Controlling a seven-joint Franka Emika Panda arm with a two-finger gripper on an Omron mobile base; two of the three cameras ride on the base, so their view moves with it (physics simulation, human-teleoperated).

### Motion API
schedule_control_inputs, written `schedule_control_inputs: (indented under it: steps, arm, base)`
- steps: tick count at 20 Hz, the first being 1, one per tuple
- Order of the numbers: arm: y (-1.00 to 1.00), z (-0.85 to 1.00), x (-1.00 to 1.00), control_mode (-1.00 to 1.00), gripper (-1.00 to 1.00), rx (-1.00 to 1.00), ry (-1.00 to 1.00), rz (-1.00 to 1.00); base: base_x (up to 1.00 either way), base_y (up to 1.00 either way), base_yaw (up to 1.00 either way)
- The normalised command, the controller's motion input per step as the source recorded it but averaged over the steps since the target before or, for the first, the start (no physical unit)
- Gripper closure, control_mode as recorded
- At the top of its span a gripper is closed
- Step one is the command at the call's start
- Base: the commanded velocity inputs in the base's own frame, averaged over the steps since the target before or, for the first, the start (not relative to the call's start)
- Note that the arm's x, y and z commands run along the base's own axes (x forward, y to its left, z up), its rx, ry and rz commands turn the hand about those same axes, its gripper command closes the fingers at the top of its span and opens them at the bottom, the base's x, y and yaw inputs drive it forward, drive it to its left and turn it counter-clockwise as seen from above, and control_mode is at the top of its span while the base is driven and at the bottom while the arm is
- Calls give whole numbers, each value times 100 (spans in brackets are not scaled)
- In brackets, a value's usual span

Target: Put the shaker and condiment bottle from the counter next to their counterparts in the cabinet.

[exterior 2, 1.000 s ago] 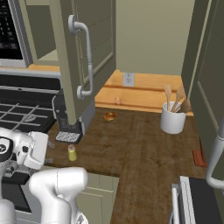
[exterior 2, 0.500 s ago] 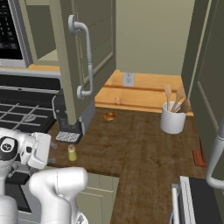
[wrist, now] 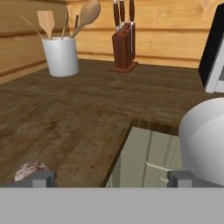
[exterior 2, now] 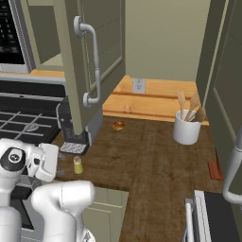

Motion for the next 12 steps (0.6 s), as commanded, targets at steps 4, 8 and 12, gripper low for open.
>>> schedule_control_inputs:
  steps: [4,8,12]
  arm:
    - [0,-21,21,-100,-100,0,0,0]
    - [0,-21,17,-100,-100,0,0,0]
    - [0,-20,21,-100,-100,0,0,0]
  base:
    - [0,0,0]
    - [0,0,0]
    - [0,0,0]
